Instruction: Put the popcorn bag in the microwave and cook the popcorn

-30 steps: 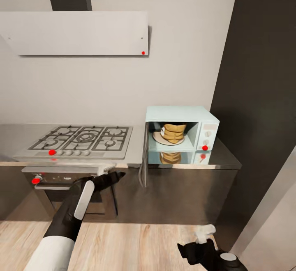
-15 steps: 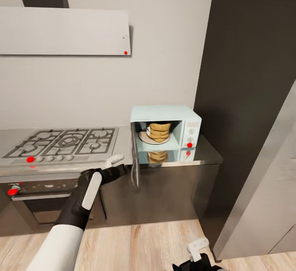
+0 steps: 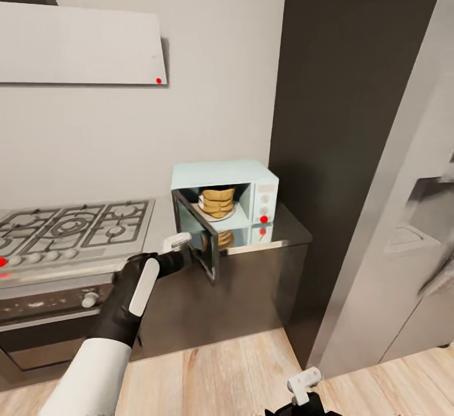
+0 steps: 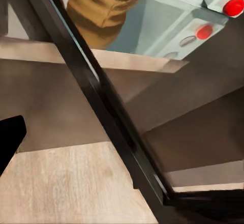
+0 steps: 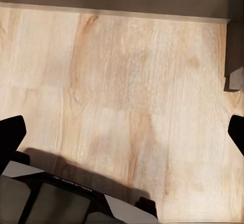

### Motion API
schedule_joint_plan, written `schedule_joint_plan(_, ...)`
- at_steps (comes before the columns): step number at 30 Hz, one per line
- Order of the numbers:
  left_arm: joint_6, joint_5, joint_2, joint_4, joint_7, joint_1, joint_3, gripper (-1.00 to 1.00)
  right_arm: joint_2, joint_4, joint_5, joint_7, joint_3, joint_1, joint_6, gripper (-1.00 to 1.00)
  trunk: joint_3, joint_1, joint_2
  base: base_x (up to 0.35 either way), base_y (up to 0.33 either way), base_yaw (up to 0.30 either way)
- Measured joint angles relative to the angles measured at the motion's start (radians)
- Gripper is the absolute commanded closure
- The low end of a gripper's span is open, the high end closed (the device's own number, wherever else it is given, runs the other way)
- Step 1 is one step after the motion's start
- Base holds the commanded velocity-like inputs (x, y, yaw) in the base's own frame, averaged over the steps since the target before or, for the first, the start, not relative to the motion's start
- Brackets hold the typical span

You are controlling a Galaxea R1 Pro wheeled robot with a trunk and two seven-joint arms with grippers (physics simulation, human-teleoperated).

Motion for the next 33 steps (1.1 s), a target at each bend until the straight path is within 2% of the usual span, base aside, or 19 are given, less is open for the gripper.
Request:
schedule_joint_plan(2,-0.009,-0.003,-0.002,-0.008,0.057,-0.002,-0.013,-1.00,0.000,-0.003,0.001,0.000,0.000,0.002,0.000,-1.00,0.000,0.000,0.000,0.000,0.000,-0.250)
schedule_joint_plan(6,-0.124,0.002,-0.003,-0.021,0.189,0.011,-0.100,-1.00,0.000,-0.011,0.002,0.000,-0.001,0.006,0.000,-1.00,0.000,0.000,0.000,0.000,0.000,-0.222)
schedule_joint_plan(8,-0.157,0.006,-0.008,-0.023,0.237,0.015,-0.156,-1.00,0.000,-0.007,0.002,0.000,-0.001,0.007,0.000,-1.00,0.000,0.000,0.000,0.000,0.000,-0.076)
schedule_joint_plan(10,-0.195,0.005,-0.010,-0.023,0.256,0.021,-0.179,-1.00,-0.001,-0.003,0.003,0.000,-0.001,0.007,0.000,-1.00,0.000,0.000,0.000,0.000,0.000,-0.025)
schedule_joint_plan(15,-0.228,0.005,-0.010,-0.028,0.254,0.039,-0.189,-1.00,-0.010,0.044,0.007,-0.002,-0.009,0.007,0.000,-1.00,0.000,0.000,0.000,0.008,0.000,-0.004)
schedule_joint_plan(16,-0.227,0.006,-0.009,-0.031,0.253,0.039,-0.190,-1.00,-0.020,0.049,0.014,-0.002,-0.008,0.007,0.000,-1.00,0.000,0.000,0.000,0.171,0.000,-0.001)
schedule_joint_plan(18,-0.225,0.006,-0.008,-0.034,0.252,0.040,-0.190,-1.00,-0.058,0.055,0.038,-0.002,-0.005,0.008,0.002,-1.00,0.000,0.000,0.000,0.250,-0.007,0.000)
schedule_joint_plan(20,-0.226,0.006,-0.008,-0.035,0.254,0.040,-0.190,-1.00,-0.081,0.074,0.046,-0.002,-0.004,0.015,0.005,-1.00,0.000,-0.001,0.000,0.302,-0.044,0.000)
schedule_joint_plan(25,-0.227,0.006,-0.009,-0.039,0.255,0.041,-0.190,-1.00,-0.103,0.149,0.059,-0.002,0.000,0.033,0.008,-1.00,0.000,-0.001,0.000,0.316,-0.074,0.000)
schedule_joint_plan(28,-0.229,0.006,-0.008,-0.040,0.255,0.044,-0.190,-1.00,-0.122,0.164,0.073,-0.003,0.000,0.095,0.004,-1.00,0.000,0.000,0.000,0.119,-0.035,0.000)
schedule_joint_plan(30,-0.230,0.005,-0.008,-0.040,0.255,0.047,-0.190,-1.00,-0.149,0.175,0.079,-0.003,0.001,0.127,-0.002,-1.00,0.000,0.000,0.000,0.035,-0.010,0.000)
schedule_joint_plan(31,-0.230,0.005,-0.008,-0.040,0.255,0.048,-0.190,-1.00,-0.171,0.179,0.080,-0.002,0.001,0.146,-0.020,-1.00,0.000,0.000,0.000,0.015,-0.004,0.000)
schedule_joint_plan(33,-0.231,0.005,-0.008,-0.040,0.255,0.049,-0.190,-1.00,-0.188,0.187,0.080,-0.001,0.002,0.167,-0.063,-1.00,0.000,0.000,0.000,0.075,-0.027,0.000)
